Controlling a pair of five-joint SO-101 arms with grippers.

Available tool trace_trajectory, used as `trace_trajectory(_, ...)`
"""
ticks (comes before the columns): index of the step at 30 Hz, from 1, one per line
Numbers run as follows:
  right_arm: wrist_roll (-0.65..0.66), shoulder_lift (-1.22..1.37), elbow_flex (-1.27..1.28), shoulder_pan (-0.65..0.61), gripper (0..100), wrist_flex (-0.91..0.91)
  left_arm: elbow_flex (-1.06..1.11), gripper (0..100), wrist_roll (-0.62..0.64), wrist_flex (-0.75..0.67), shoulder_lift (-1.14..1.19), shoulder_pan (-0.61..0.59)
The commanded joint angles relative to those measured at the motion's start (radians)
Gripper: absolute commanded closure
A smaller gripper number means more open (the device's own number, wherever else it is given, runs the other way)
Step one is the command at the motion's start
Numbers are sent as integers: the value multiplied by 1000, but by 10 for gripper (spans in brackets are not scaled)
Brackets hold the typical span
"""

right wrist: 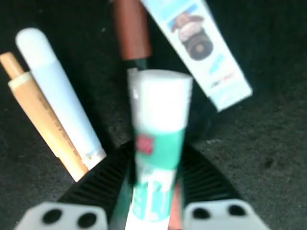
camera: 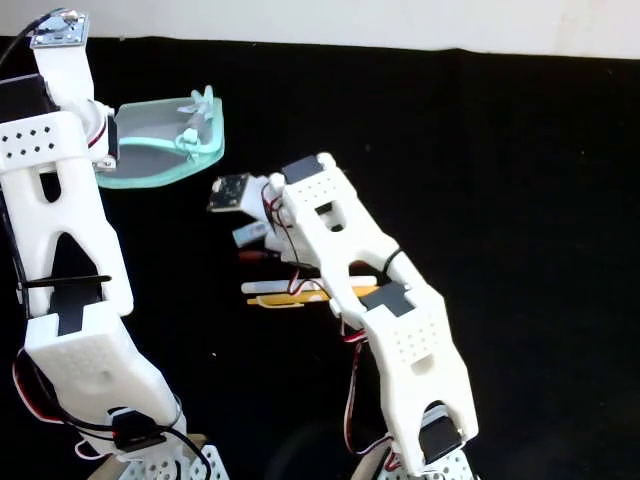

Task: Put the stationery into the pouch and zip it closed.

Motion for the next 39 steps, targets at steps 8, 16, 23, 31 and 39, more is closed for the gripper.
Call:
trace_trajectory(8, -29, -62, -5, 2, 991, 28, 64, 994, 3, 5, 1, -15)
trace_trajectory(16, -189, -240, 4, 31, 991, 31, 67, 994, 3, 5, 1, -15)
trace_trajectory(23, -344, -348, 1, 28, 991, 28, 67, 994, 5, 5, 1, -15)
trace_trajectory(31, -591, -426, -2, 18, 991, -87, 68, 994, 5, 5, 1, -13)
trace_trajectory(39, -763, -535, 2, -65, 991, -194, 67, 994, 91, 6, 1, 58)
